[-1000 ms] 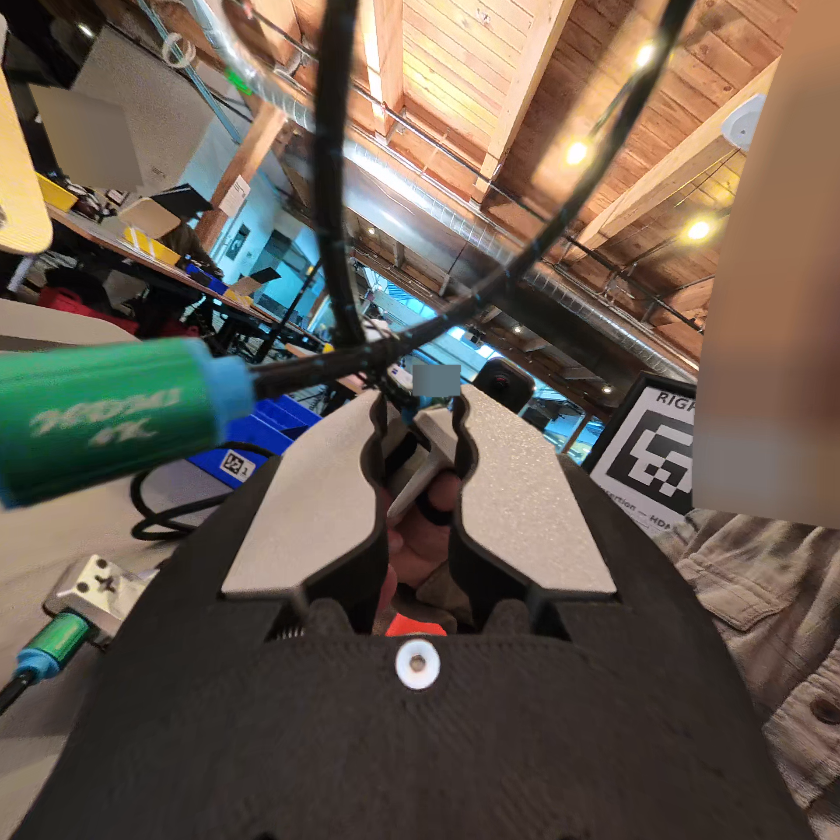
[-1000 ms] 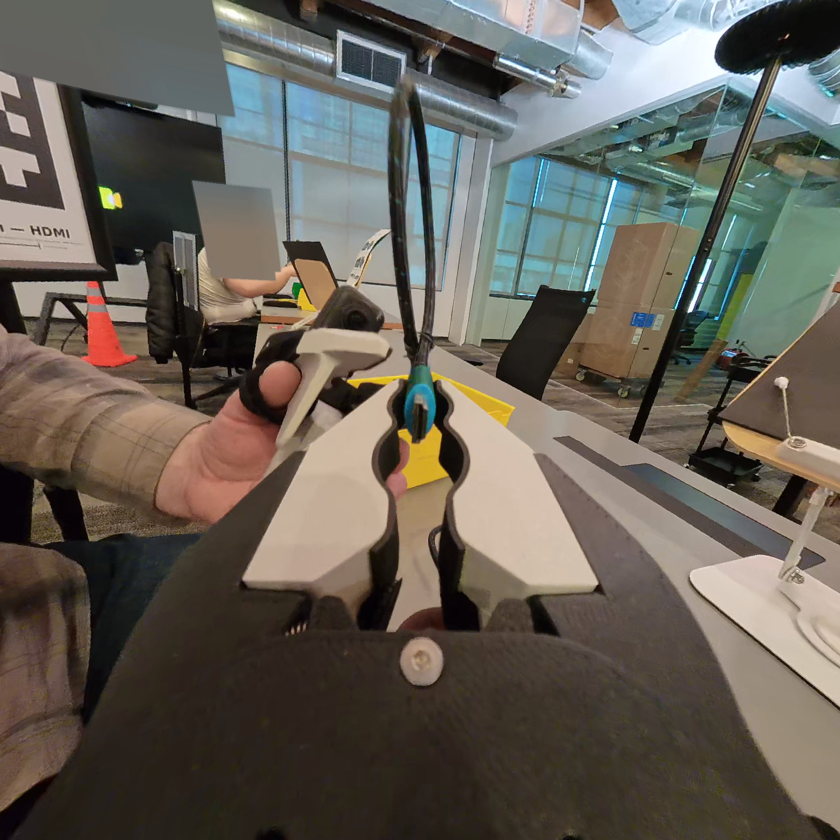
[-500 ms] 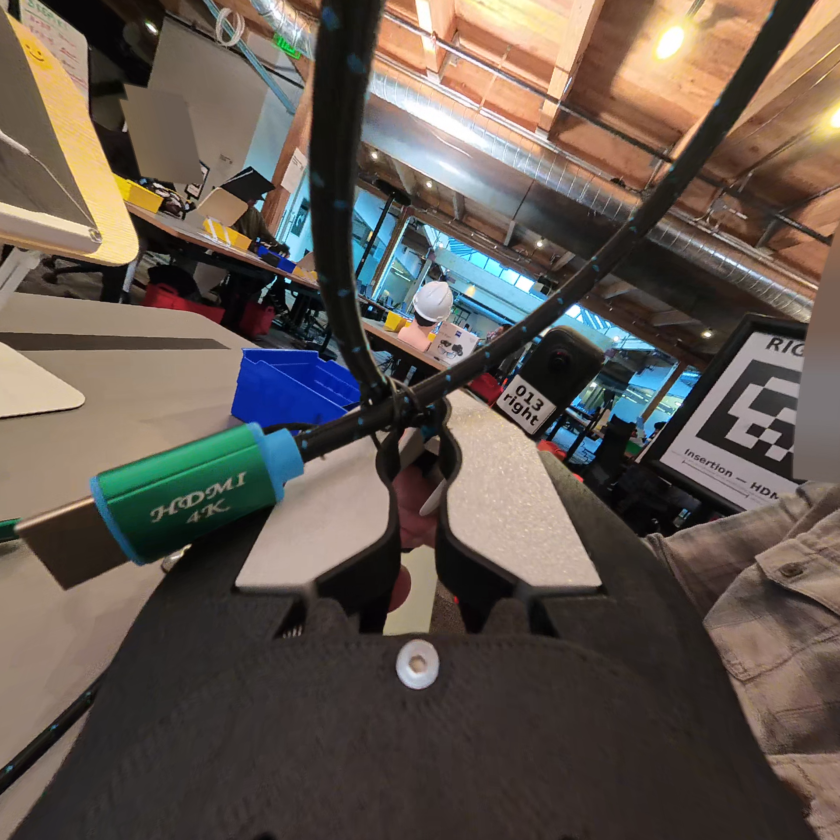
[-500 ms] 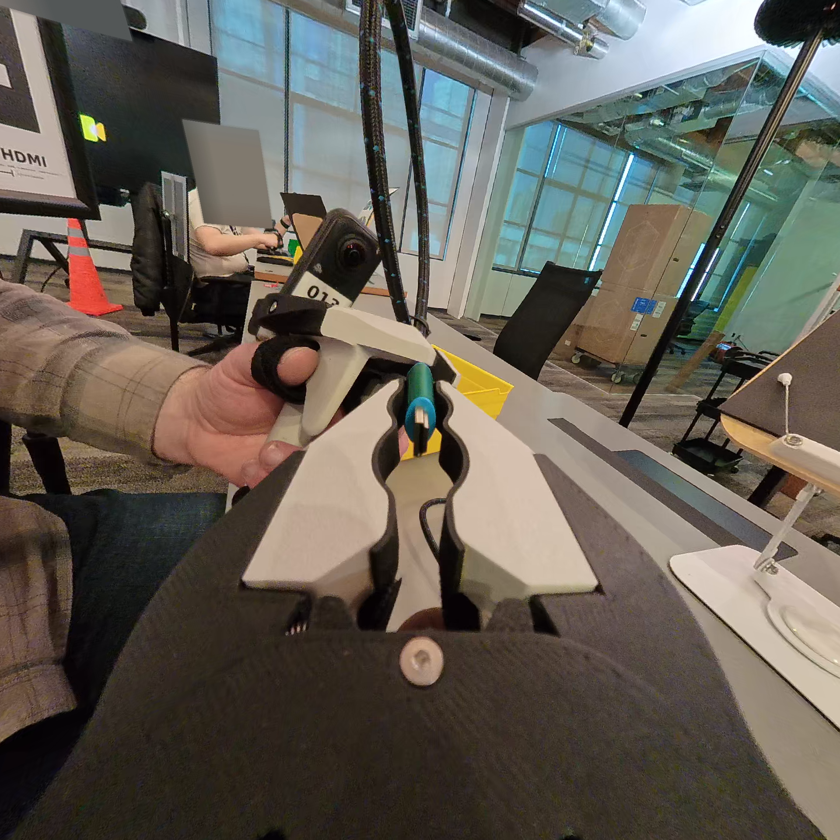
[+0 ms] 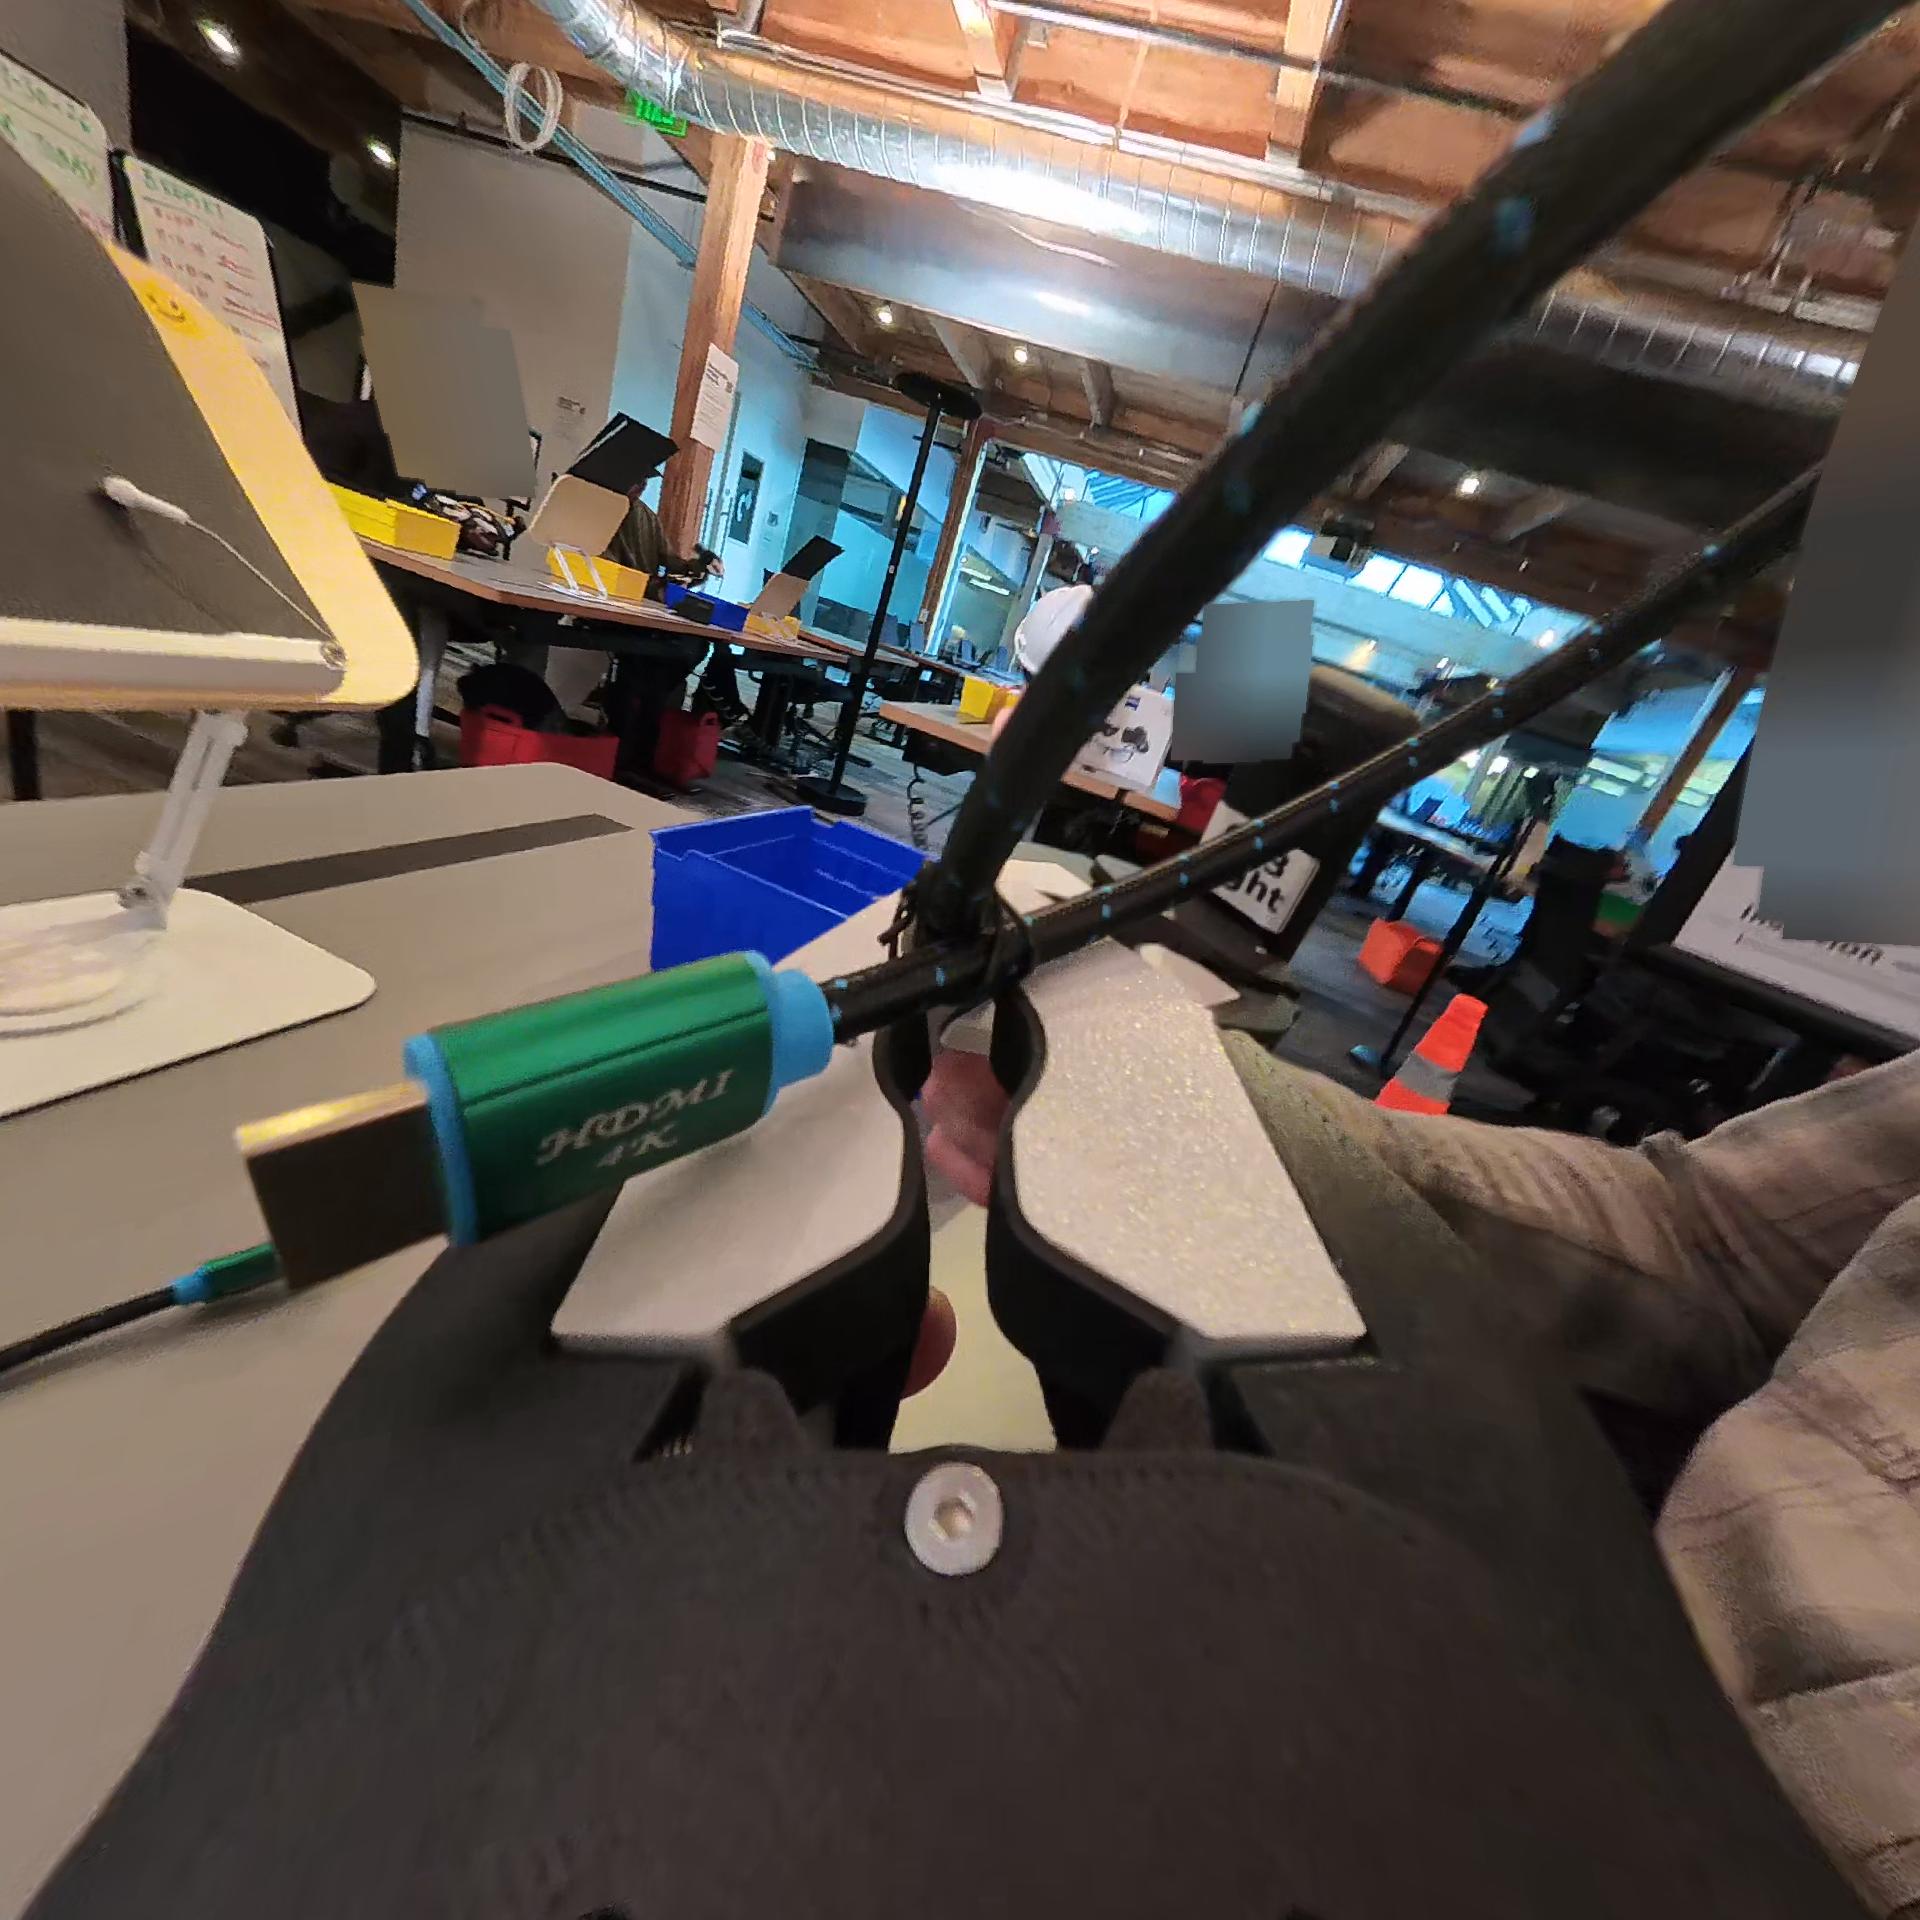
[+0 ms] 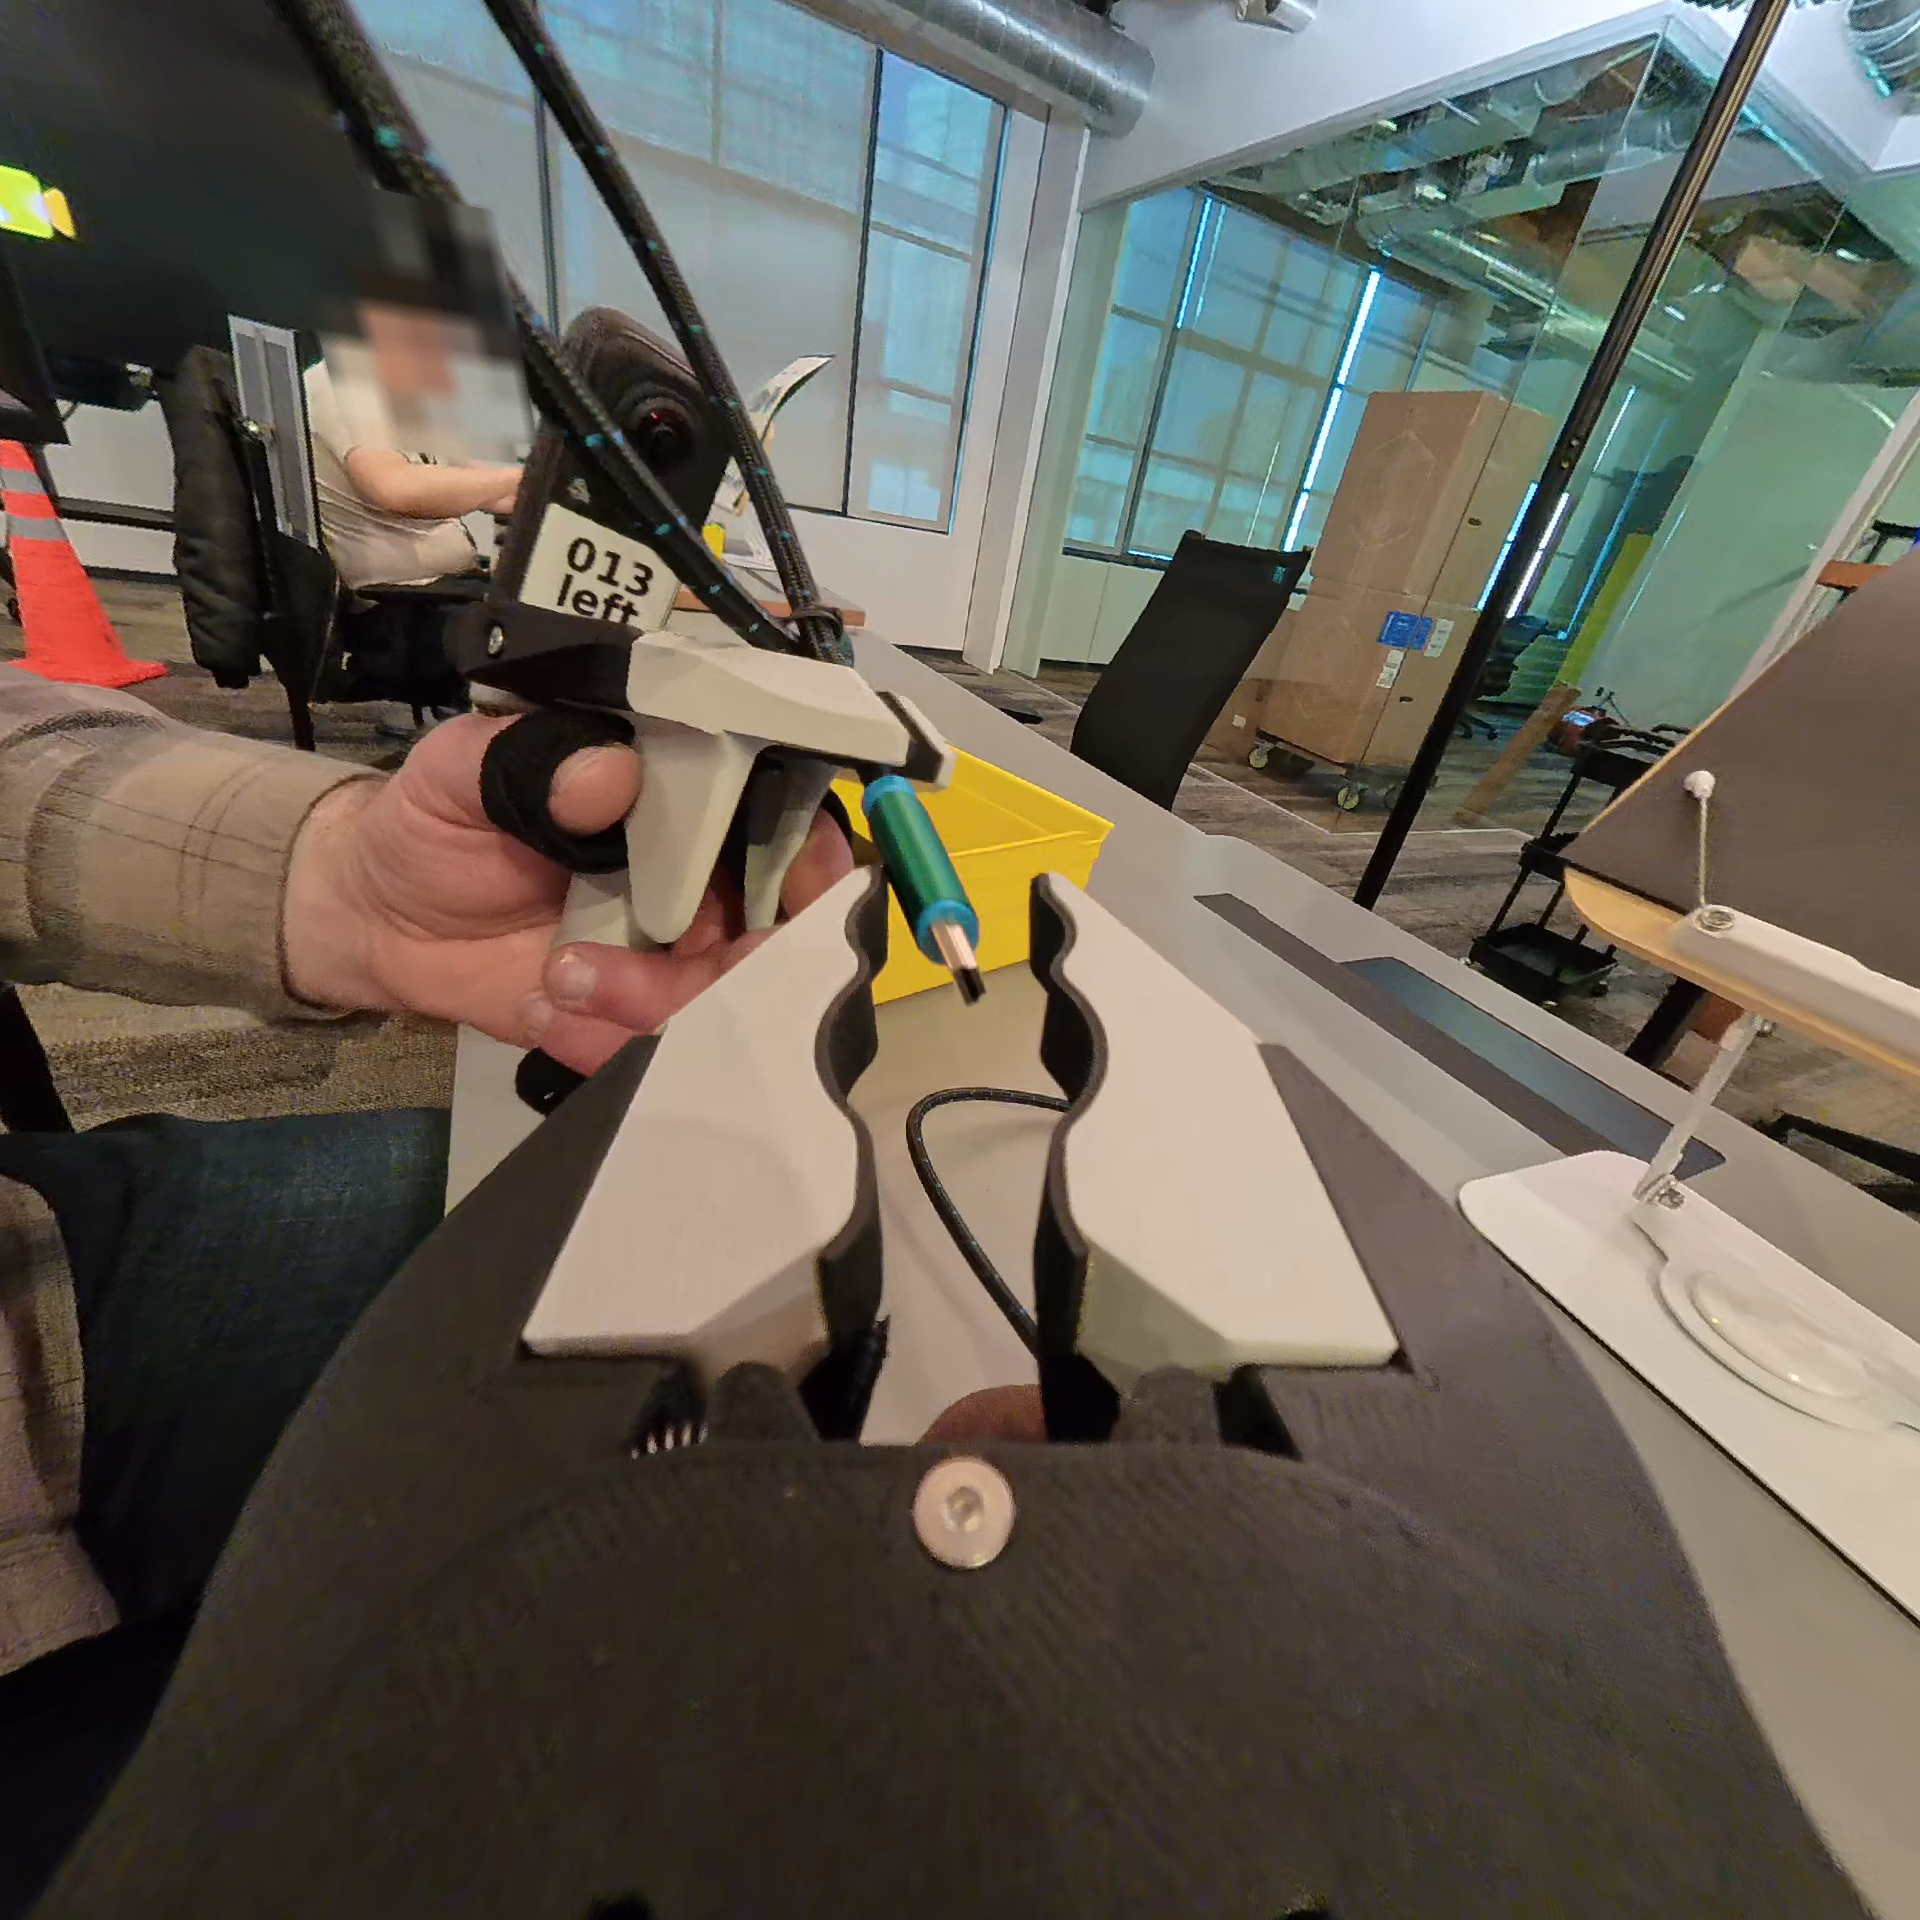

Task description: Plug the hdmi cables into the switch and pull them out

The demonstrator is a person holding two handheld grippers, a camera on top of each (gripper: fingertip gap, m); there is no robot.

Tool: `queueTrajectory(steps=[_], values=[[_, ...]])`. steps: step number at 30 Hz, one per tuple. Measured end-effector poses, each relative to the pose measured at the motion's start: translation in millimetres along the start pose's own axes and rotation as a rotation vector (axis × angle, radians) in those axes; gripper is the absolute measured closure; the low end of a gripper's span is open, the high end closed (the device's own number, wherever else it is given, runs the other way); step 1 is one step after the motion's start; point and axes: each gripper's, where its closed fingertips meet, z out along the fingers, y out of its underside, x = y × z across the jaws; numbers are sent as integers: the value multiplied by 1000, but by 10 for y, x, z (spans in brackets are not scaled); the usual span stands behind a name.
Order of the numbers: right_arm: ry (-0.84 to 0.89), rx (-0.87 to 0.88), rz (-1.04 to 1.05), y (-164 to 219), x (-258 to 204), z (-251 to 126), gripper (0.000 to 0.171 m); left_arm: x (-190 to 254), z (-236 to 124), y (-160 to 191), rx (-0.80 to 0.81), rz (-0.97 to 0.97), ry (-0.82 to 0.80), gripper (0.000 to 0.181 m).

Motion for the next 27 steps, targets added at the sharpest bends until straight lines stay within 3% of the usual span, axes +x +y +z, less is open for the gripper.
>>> queueTrajectory(steps=[11, 16, 27], values=[[28, -85, -135, 99, -27, 48, 144, 70, -14, 29, -71, 277, -9, 176], [67, -123, -239, 132, -25, 69, 157, 148, 19, 62, -93, 364, -8, 176], [130, -159, -388, 149, 22, 70, 166, 111, 55, 68, -123, 369, -70, 173]])
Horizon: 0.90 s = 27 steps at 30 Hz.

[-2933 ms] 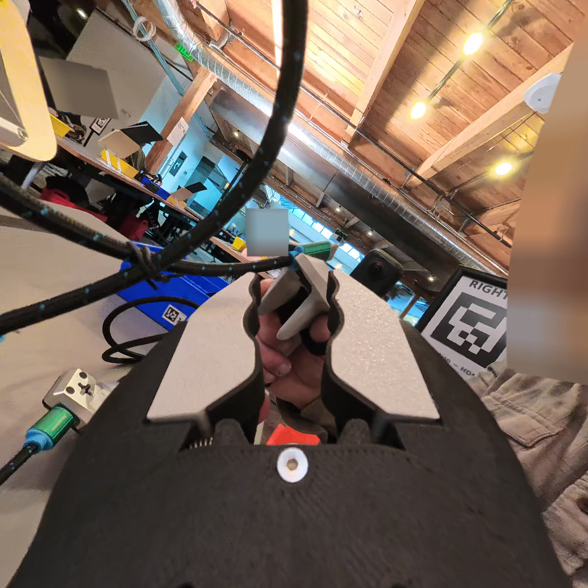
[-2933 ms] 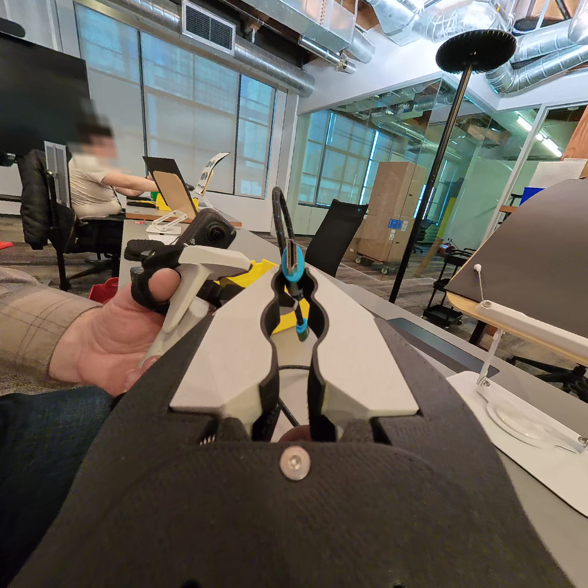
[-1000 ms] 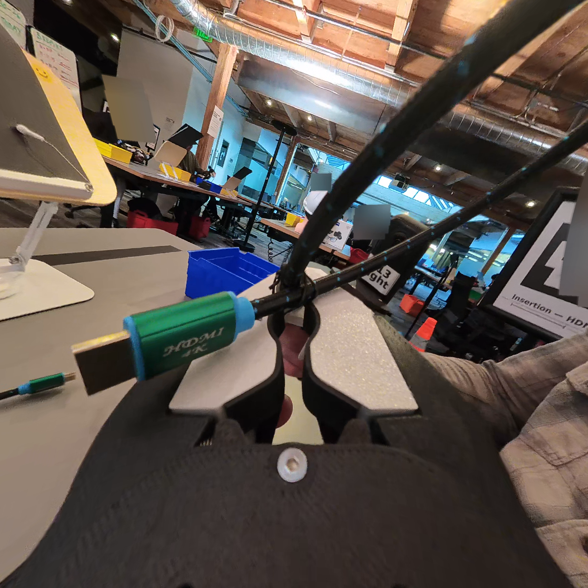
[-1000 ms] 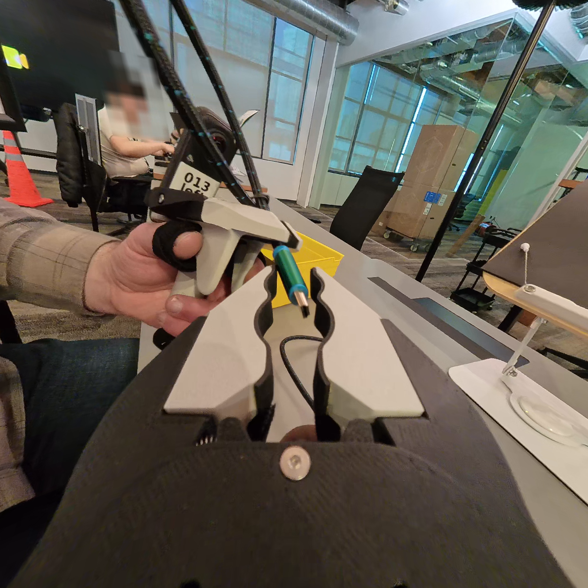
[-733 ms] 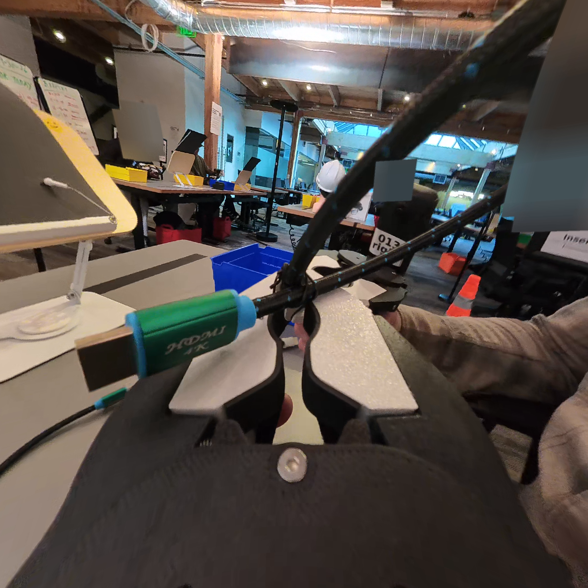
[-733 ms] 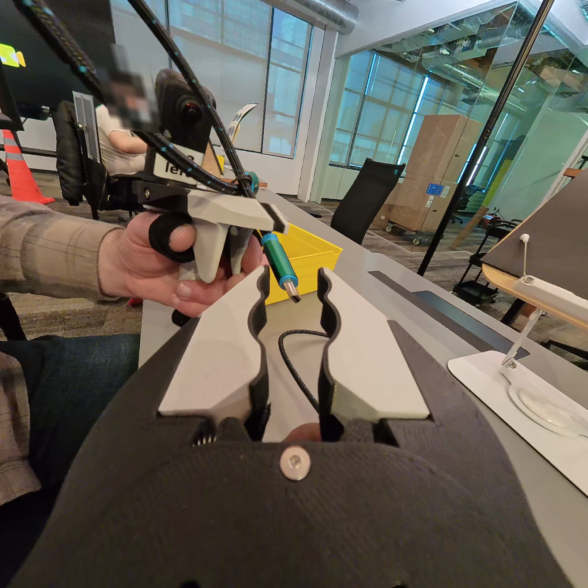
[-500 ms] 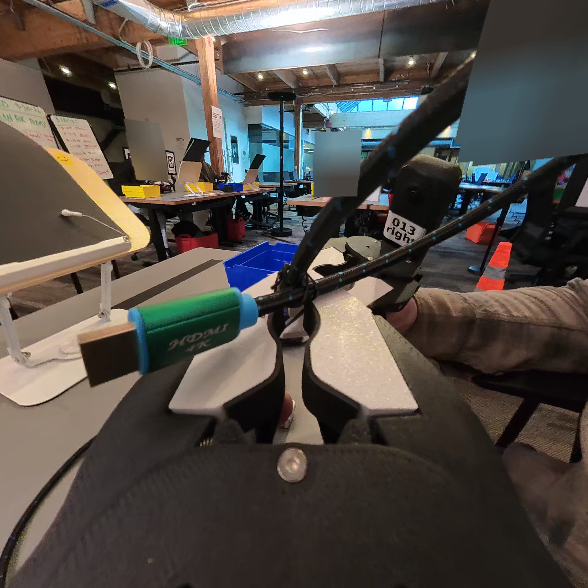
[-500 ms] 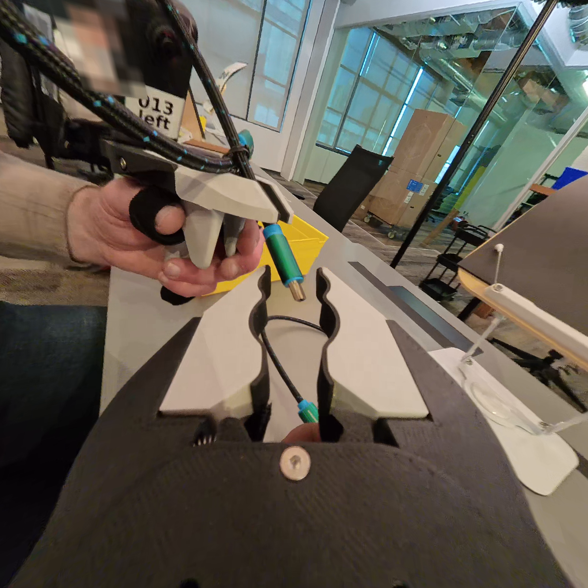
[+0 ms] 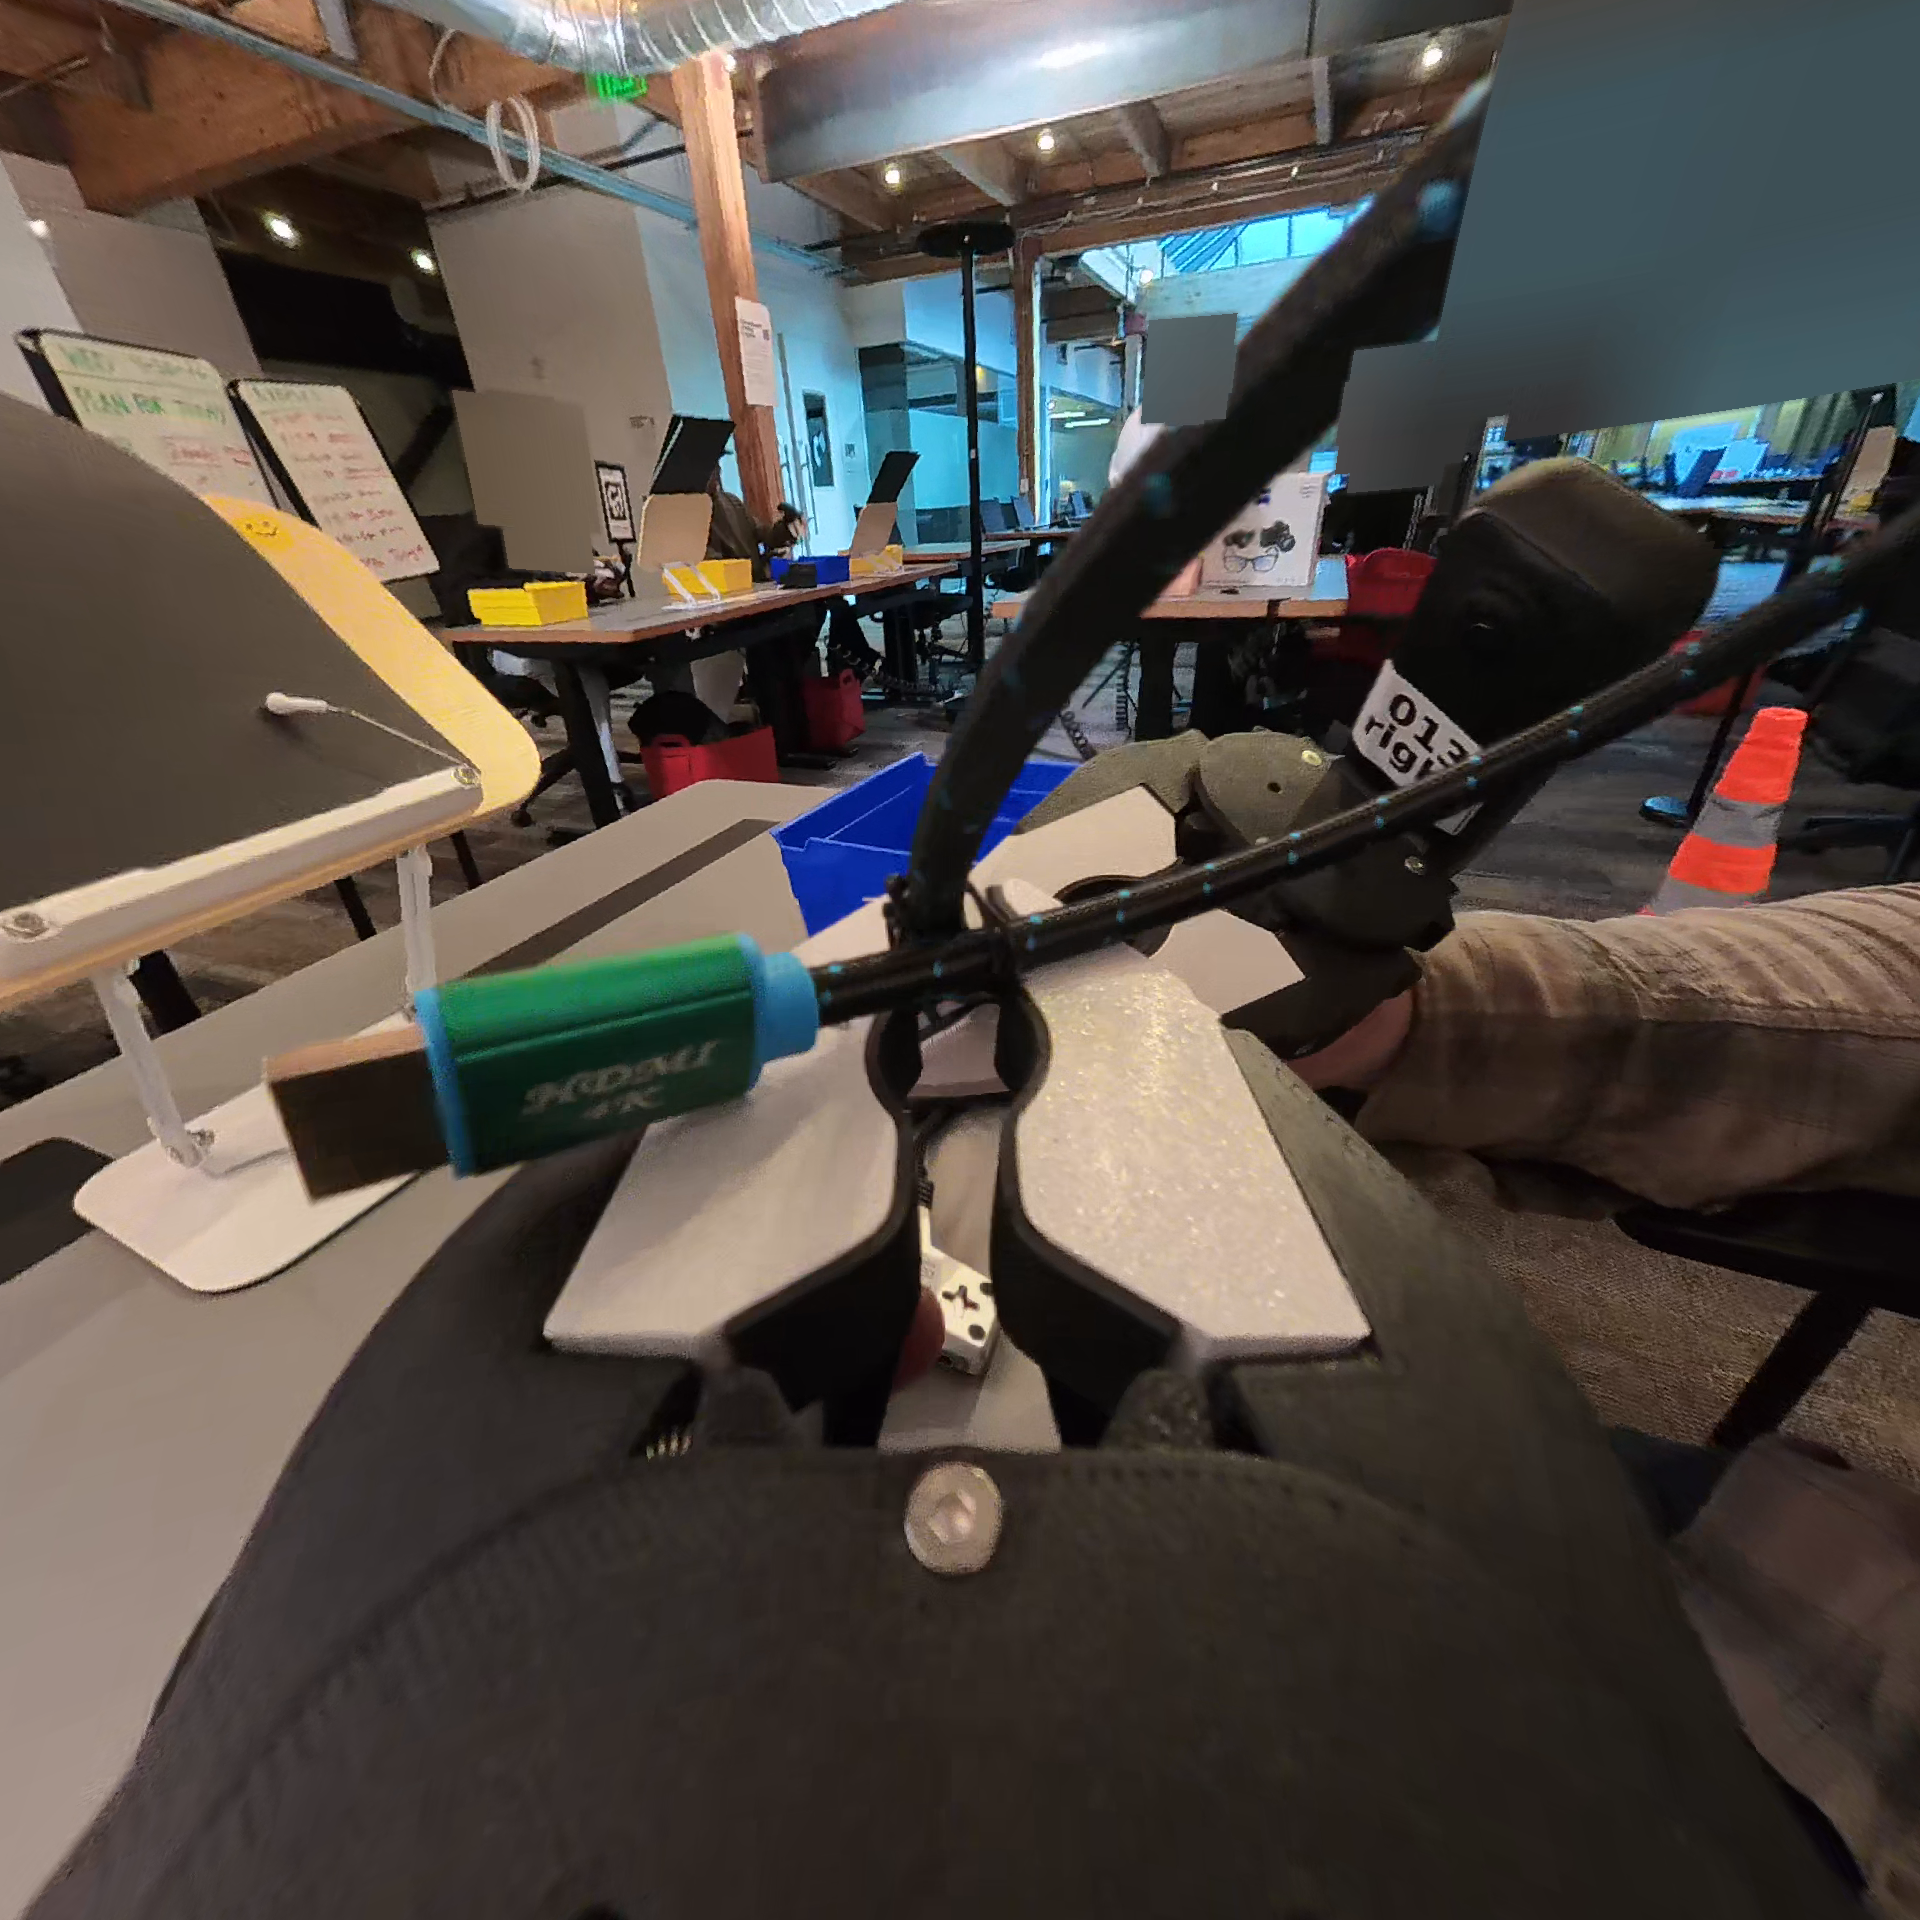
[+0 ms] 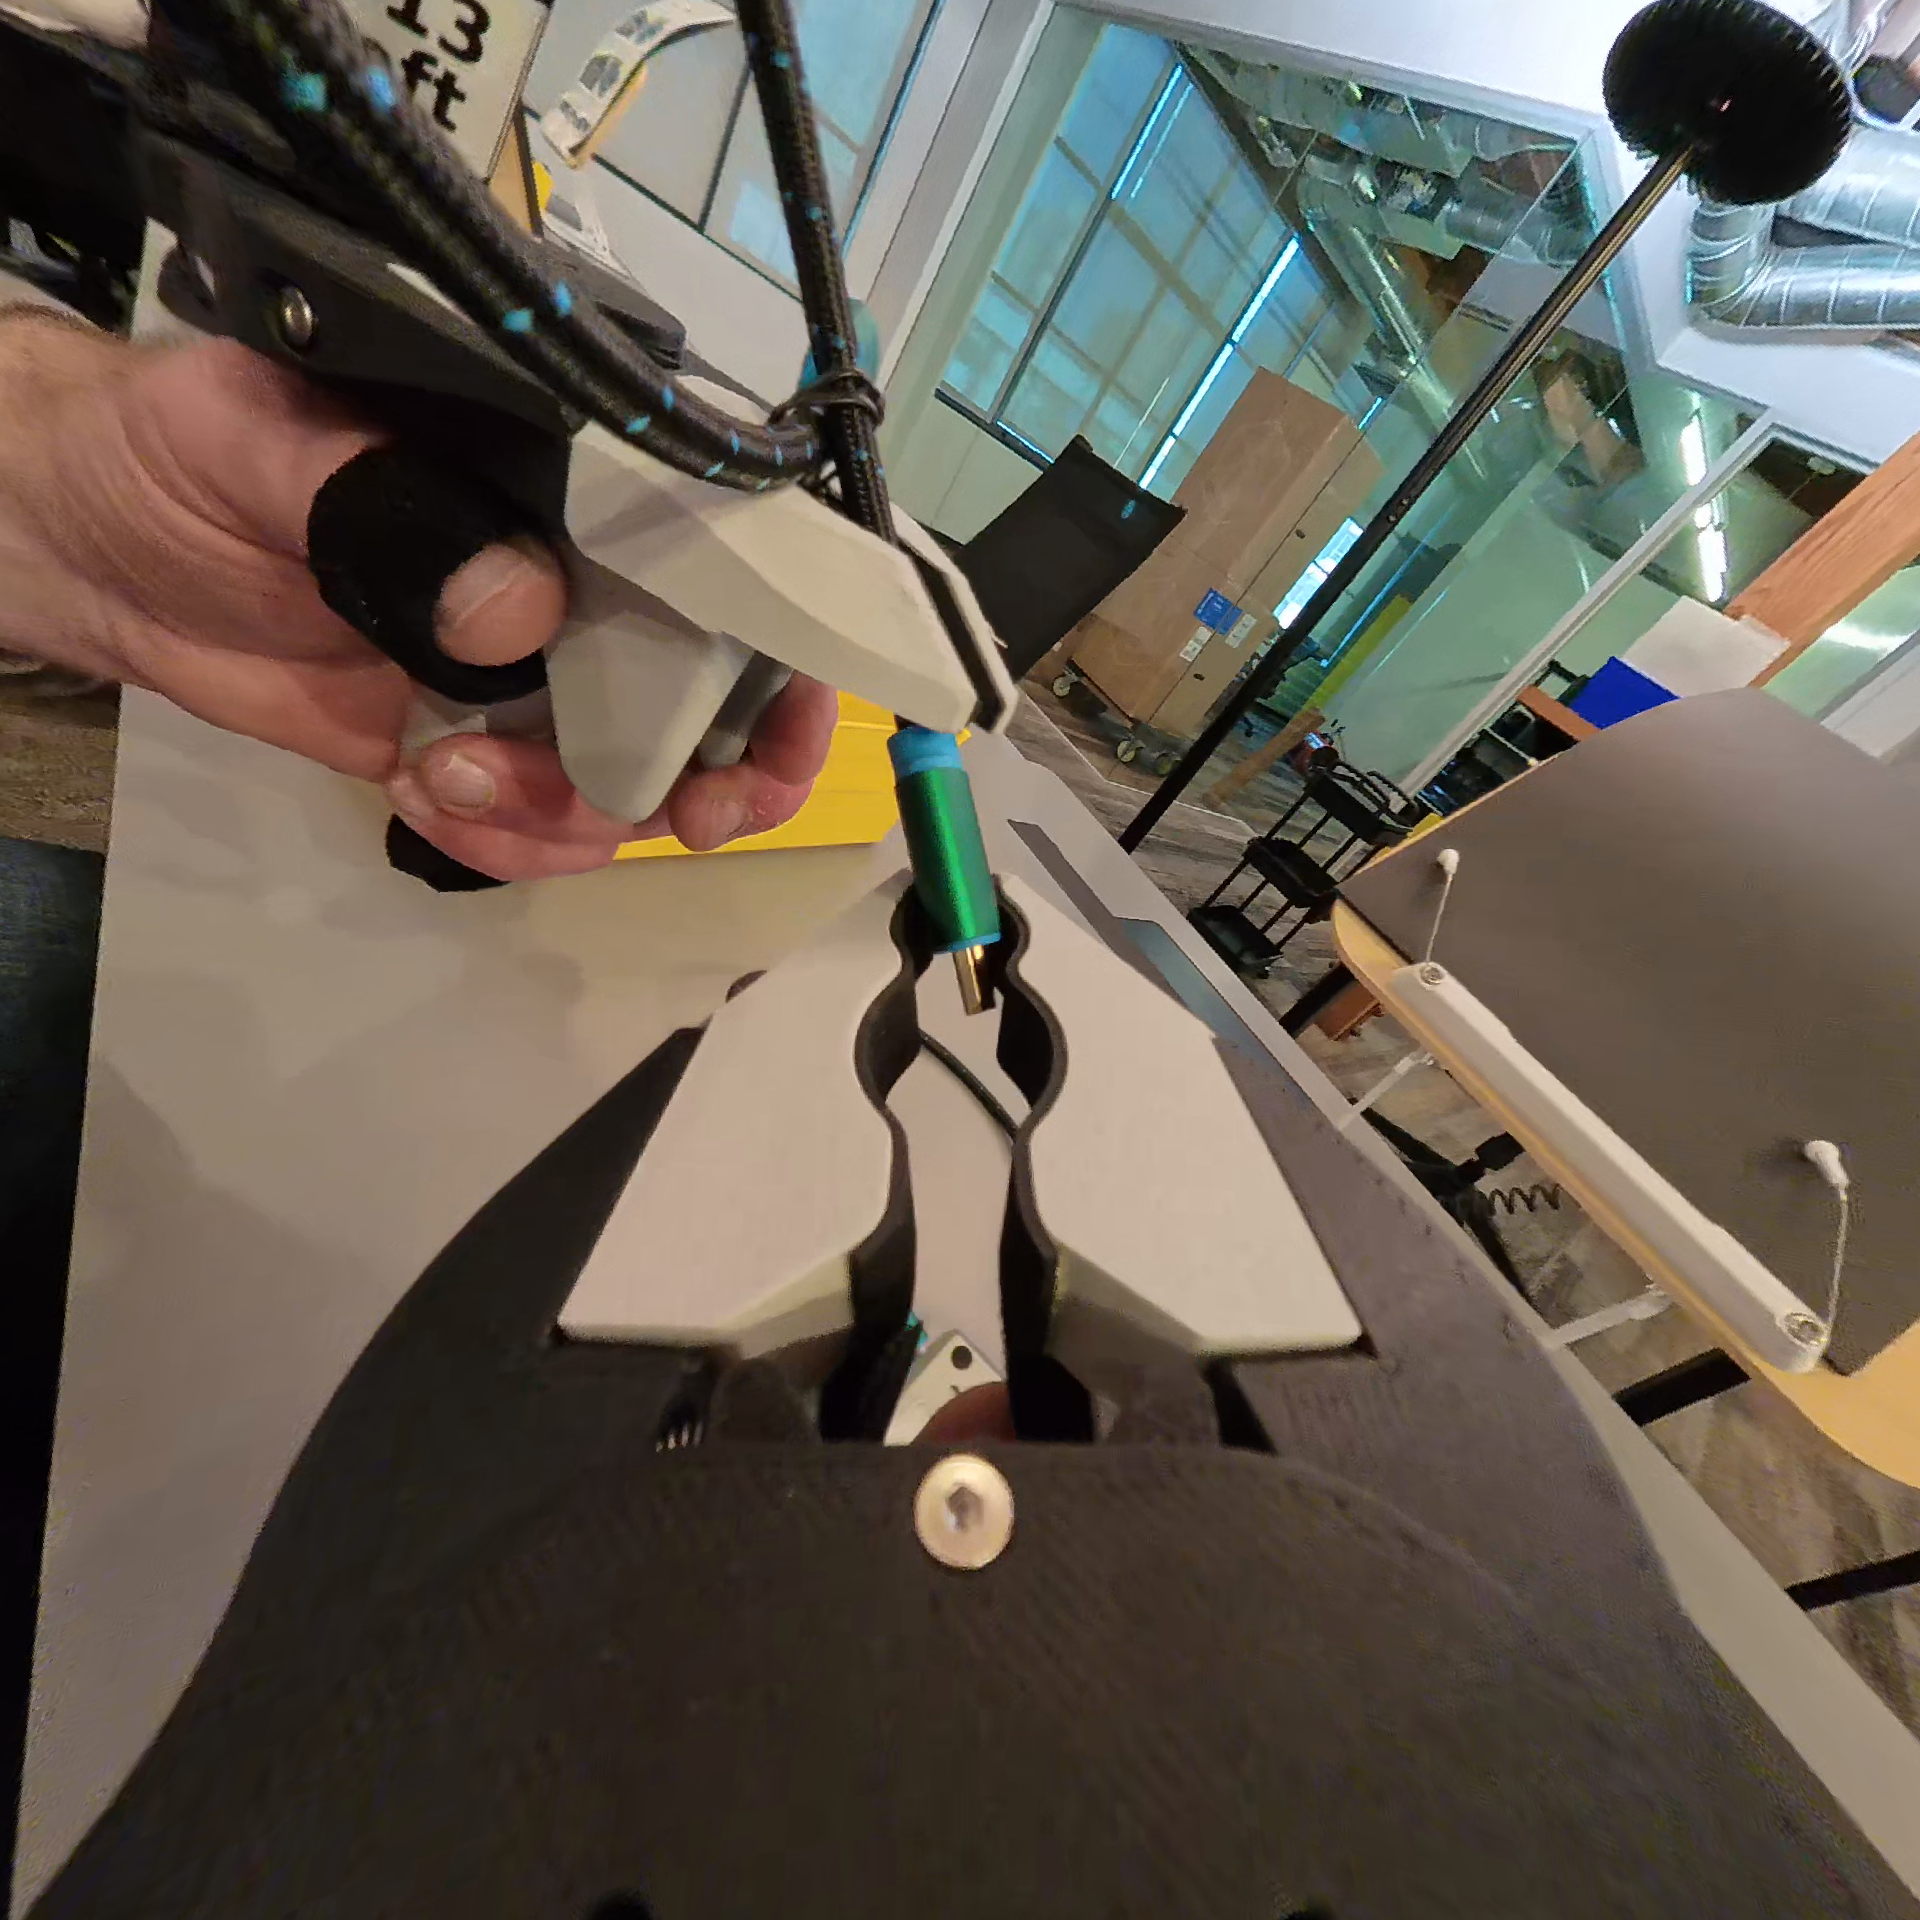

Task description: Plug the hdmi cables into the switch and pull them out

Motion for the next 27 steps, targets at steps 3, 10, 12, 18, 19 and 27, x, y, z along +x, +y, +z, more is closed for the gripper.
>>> queueTrajectory(steps=[3, 10, 12, 18, 19, 27], values=[[3, 2, -32, -19, -22, 8, 166, 25, 34, 37, -41, -32, 16, 160], [31, -11, -86, 0, -6, 21, 166, 26, 63, 144, -121, -65, 14, 155], [41, -11, -107, 0, 2, 21, 166, 32, 72, 154, -135, -82, 17, 154], [62, -18, -165, 9, 12, 26, 166, 57, 99, 180, -157, -116, 21, 152], [63, -17, -172, 11, 13, 26, 167, 52, 101, 185, -161, -116, 16, 152], [84, -33, -214, 34, 29, 32, 167, 30, 106, 197, -191, -138, -6, 158]])
